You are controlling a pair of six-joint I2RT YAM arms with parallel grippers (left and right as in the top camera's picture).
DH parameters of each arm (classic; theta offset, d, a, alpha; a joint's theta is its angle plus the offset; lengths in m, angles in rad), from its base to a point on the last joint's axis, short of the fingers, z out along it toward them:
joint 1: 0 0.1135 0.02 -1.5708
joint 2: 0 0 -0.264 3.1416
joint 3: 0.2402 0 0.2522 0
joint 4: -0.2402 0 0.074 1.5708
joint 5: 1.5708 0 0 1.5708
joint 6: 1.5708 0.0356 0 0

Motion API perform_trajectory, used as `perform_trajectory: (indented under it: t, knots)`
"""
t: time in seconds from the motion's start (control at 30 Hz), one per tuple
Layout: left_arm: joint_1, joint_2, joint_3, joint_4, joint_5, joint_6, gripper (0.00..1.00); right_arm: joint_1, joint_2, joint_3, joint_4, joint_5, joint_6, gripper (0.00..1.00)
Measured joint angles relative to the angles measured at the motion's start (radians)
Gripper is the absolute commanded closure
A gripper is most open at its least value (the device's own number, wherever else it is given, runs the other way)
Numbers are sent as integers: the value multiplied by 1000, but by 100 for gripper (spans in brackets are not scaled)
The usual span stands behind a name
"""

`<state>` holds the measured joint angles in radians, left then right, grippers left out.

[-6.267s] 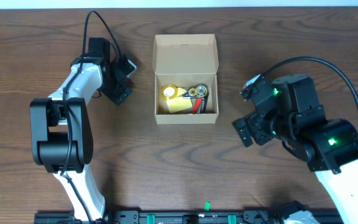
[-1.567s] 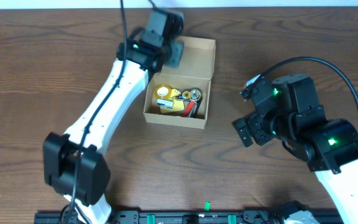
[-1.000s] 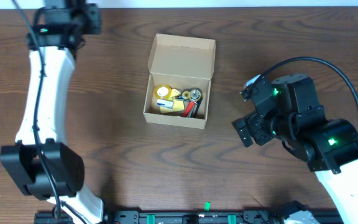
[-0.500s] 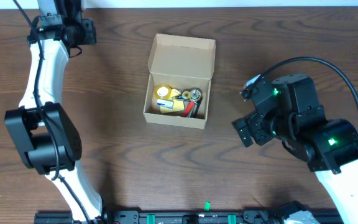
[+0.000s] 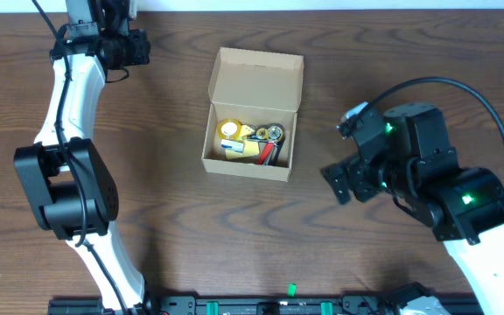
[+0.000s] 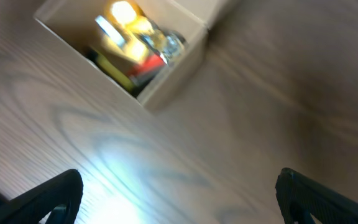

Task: Pack container
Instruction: 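Move both grippers to the lid flap at the box's far edge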

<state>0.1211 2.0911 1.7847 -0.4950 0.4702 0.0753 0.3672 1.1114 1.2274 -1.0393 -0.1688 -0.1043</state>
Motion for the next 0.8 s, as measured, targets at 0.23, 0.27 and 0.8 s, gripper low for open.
perform_trajectory:
  t: [0.23, 0.27, 0.8]
  knots:
    - [-24, 45, 0, -2, 126, 3, 94, 0, 16, 0, 261, -129, 35, 27]
    - [-35, 61, 0, -6, 133, 3, 94, 0, 31, 0, 279, -119, 48, 40]
    - [-89, 120, 0, -50, 163, 12, 94, -192, 629, 0, 432, 42, 489, 99]
